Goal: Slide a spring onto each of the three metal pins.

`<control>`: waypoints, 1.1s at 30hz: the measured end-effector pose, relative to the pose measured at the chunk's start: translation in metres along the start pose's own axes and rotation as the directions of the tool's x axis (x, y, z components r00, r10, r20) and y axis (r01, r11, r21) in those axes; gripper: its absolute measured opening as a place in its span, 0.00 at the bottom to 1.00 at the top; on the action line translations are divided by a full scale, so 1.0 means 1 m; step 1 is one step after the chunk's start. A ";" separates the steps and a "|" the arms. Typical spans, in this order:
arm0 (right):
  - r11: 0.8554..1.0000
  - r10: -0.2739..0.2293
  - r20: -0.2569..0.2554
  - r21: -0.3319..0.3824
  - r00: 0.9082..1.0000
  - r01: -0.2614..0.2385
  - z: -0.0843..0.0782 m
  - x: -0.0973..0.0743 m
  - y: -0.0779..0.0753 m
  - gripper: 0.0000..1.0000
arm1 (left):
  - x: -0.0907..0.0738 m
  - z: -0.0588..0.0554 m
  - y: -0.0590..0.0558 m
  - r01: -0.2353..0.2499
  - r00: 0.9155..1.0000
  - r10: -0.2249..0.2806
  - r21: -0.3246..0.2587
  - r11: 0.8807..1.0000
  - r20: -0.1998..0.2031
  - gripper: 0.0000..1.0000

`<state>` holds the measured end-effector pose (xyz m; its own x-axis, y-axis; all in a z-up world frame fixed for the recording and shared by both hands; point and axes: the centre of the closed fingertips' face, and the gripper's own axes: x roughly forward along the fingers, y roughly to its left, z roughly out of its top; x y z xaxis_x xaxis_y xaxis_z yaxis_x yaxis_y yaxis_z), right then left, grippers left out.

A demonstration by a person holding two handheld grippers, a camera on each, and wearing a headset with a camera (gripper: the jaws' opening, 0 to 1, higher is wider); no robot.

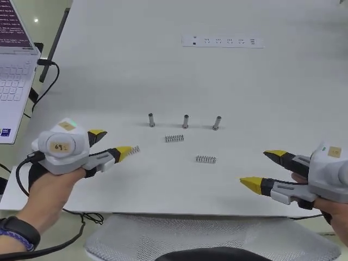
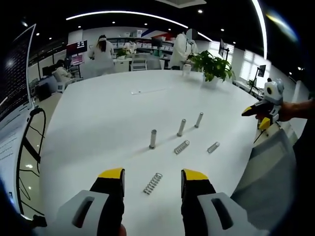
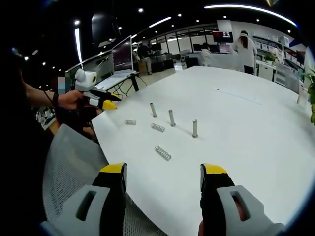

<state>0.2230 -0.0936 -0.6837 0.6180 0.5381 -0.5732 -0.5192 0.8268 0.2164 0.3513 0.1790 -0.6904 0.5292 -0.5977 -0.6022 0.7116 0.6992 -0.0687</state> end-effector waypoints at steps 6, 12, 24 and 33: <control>1.000 -0.002 -0.003 0.000 1.000 0.002 -0.001 -0.001 0.001 0.58 | 0.003 -0.004 -0.001 0.013 1.000 -0.012 0.034 0.999 -0.023 0.39; 1.000 -0.003 -0.006 0.002 1.000 0.003 -0.003 -0.002 0.001 0.59 | 0.007 -0.012 -0.001 0.028 0.998 -0.024 0.071 0.997 -0.059 0.38; 1.000 -0.008 -0.006 -0.001 1.000 0.008 -0.002 -0.003 0.000 0.59 | 0.018 -0.029 -0.002 0.063 0.991 -0.047 0.129 0.990 -0.124 0.34; 1.000 -0.013 -0.009 0.000 1.000 0.013 -0.003 -0.005 -0.001 0.58 | 0.028 -0.033 -0.004 0.093 0.985 -0.067 0.164 0.982 -0.157 0.31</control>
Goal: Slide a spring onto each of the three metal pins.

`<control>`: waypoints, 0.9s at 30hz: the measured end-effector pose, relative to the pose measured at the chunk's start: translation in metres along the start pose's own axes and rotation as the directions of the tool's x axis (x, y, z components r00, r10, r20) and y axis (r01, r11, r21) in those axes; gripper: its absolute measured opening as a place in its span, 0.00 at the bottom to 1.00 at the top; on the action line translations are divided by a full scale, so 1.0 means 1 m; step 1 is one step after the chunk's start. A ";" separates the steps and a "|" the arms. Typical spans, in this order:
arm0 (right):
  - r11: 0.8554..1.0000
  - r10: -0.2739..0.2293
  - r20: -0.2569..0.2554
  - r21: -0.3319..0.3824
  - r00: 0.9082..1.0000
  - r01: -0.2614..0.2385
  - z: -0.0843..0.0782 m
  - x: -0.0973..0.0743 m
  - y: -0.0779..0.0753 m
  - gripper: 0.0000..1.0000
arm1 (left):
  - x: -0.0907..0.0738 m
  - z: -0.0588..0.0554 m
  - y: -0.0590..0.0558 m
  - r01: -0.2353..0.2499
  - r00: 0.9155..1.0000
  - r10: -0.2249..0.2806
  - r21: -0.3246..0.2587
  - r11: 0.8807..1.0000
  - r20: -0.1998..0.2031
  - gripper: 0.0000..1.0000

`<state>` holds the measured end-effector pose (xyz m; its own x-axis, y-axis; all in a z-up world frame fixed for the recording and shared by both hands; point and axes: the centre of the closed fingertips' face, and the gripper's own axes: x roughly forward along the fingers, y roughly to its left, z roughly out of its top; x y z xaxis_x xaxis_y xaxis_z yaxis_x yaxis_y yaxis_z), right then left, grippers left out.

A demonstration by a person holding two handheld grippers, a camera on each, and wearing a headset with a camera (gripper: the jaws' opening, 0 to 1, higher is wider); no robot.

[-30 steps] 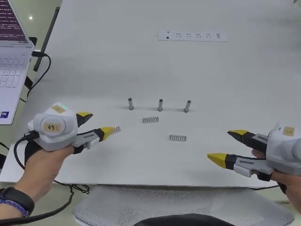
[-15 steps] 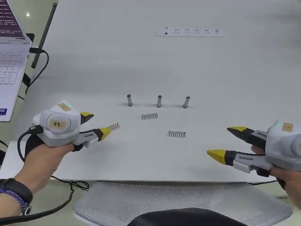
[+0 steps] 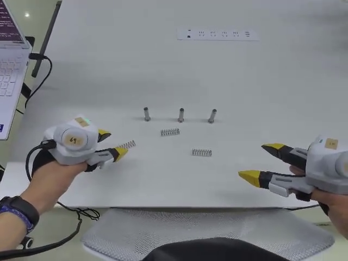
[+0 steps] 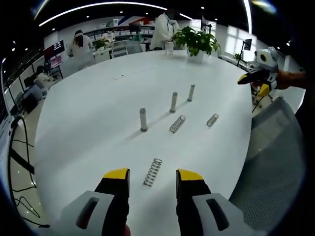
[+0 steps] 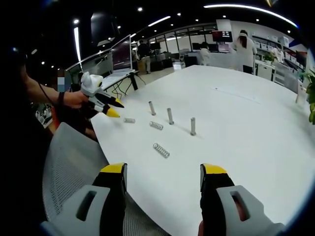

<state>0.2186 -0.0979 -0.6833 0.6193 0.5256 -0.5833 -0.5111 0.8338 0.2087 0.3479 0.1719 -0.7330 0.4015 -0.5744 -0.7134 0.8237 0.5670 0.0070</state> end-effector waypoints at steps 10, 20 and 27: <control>1.000 -0.003 -0.003 0.001 1.000 0.003 -0.001 -0.001 0.000 0.58 | 0.011 -0.007 0.000 0.024 0.999 -0.023 0.030 0.999 -0.041 0.29; 1.000 -0.007 -0.008 0.000 1.000 0.007 -0.001 -0.003 -0.002 0.58 | 0.021 -0.014 0.003 0.034 0.997 -0.030 0.041 0.999 -0.076 0.24; 1.000 -0.009 -0.011 0.003 1.000 0.009 -0.003 -0.004 -0.003 0.58 | 0.031 -0.024 0.000 0.049 0.993 -0.043 0.051 0.997 -0.111 0.20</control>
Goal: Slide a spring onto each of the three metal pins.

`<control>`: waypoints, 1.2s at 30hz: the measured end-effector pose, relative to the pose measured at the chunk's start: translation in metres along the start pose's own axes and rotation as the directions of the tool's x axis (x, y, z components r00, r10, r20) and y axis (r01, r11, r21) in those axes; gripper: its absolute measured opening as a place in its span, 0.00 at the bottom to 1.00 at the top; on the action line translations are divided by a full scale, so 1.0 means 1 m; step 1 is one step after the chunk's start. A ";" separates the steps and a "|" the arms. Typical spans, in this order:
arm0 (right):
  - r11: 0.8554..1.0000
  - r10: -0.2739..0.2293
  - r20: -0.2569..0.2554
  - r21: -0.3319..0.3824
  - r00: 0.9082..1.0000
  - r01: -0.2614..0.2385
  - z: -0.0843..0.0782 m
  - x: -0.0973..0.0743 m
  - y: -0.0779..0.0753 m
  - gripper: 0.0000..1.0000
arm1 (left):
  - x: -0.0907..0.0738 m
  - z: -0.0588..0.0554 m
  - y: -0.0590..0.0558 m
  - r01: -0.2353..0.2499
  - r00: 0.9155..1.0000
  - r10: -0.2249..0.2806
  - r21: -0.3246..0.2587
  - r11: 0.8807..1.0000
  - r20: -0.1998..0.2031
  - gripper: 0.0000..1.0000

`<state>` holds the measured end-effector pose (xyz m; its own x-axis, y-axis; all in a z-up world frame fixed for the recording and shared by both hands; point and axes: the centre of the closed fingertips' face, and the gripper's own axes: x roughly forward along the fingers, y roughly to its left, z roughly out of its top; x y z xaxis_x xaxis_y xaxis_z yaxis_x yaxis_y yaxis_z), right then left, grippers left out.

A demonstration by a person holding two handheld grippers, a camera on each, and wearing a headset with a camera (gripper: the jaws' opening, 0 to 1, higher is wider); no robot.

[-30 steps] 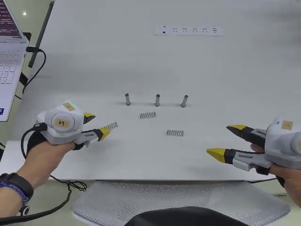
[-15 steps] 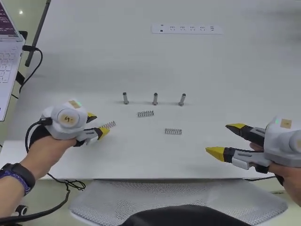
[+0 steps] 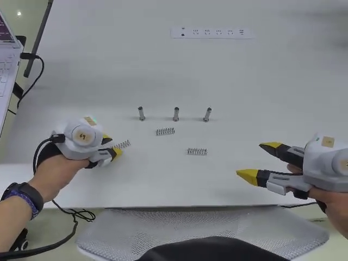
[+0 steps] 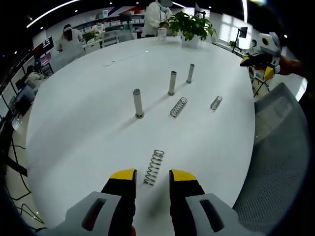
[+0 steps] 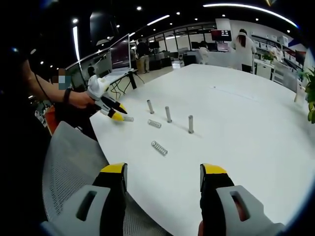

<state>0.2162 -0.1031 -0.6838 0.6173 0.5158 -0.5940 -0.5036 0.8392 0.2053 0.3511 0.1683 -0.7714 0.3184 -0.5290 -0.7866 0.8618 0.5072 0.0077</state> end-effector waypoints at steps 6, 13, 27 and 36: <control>1.000 -0.005 0.000 0.003 1.000 0.005 0.000 -0.001 -0.001 0.58 | 0.006 -0.004 -0.002 0.009 1.000 -0.008 0.010 1.000 -0.020 0.17; 1.000 -0.007 -0.001 0.006 1.000 0.007 0.001 -0.003 0.001 0.58 | 0.009 -0.007 -0.002 0.016 0.999 -0.015 0.020 1.000 -0.037 0.14; 1.000 -0.004 0.001 0.006 1.000 0.004 0.002 -0.002 0.001 0.58 | 0.014 -0.006 -0.002 0.028 0.998 -0.026 0.040 0.999 -0.049 0.07; 1.000 0.000 -0.003 0.008 1.000 0.000 0.000 -0.002 0.003 0.58 | 0.014 -0.007 -0.004 0.030 0.998 -0.028 0.034 0.999 -0.063 0.02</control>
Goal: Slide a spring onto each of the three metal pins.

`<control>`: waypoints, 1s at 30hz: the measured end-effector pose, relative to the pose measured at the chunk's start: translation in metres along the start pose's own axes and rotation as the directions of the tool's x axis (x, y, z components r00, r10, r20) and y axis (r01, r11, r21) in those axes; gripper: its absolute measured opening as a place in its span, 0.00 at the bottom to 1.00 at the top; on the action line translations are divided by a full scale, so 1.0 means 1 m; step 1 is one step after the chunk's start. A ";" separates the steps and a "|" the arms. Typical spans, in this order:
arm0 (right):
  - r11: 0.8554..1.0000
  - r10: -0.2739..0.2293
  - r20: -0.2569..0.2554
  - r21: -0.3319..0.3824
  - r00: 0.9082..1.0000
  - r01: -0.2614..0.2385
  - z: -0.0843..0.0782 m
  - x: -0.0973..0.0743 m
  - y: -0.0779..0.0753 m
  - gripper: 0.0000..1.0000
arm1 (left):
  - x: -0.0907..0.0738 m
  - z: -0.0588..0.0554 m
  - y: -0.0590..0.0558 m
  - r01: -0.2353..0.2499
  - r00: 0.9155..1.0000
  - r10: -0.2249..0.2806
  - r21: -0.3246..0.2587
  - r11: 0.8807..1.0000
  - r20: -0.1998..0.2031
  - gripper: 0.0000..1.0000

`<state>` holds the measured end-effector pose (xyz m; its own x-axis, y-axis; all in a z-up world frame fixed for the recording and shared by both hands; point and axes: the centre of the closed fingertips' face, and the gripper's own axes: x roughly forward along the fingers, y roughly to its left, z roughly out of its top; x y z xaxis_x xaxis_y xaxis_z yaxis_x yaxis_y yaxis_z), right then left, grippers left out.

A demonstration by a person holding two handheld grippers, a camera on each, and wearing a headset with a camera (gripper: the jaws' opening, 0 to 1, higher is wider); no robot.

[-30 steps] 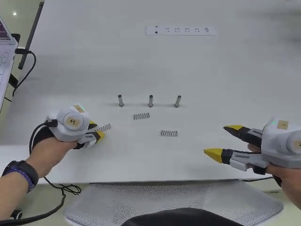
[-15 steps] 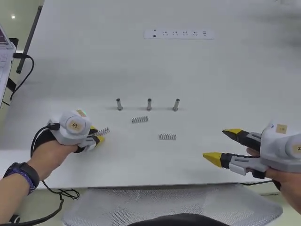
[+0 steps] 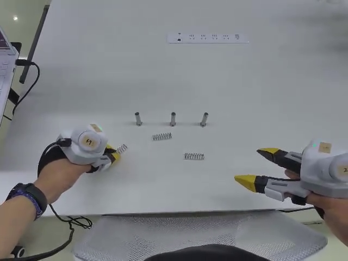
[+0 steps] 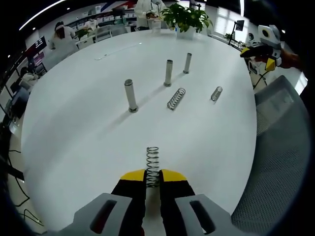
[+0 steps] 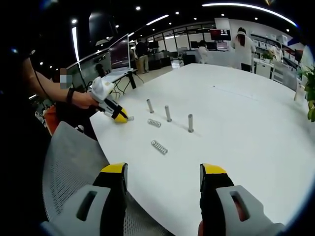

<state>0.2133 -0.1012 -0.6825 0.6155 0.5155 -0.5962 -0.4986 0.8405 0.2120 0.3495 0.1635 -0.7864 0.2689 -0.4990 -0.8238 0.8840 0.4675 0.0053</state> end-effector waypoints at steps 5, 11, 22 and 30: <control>1.000 0.003 0.000 -0.001 1.000 -0.003 0.000 0.001 0.001 0.57 | -0.001 0.000 -0.001 0.000 1.000 0.000 -0.012 1.000 -0.007 0.02; 1.000 0.009 -0.003 0.003 1.000 -0.009 -0.002 0.003 0.002 0.57 | -0.002 0.001 -0.005 0.006 1.000 -0.006 -0.023 1.000 0.003 0.02; 1.000 0.028 -0.004 0.000 1.000 -0.028 0.002 0.010 0.004 0.56 | -0.008 0.020 -0.014 0.019 0.999 -0.019 -0.017 1.000 0.049 0.02; 0.999 0.047 0.001 -0.005 0.999 -0.047 0.008 0.018 0.004 0.55 | -0.009 0.040 -0.024 0.040 0.996 -0.043 0.038 0.998 0.072 0.02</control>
<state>0.2270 -0.0877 -0.6865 0.5916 0.5549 -0.5849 -0.5303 0.8143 0.2361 0.3408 0.1275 -0.7560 0.2574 -0.5701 -0.7802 0.9081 0.4186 -0.0062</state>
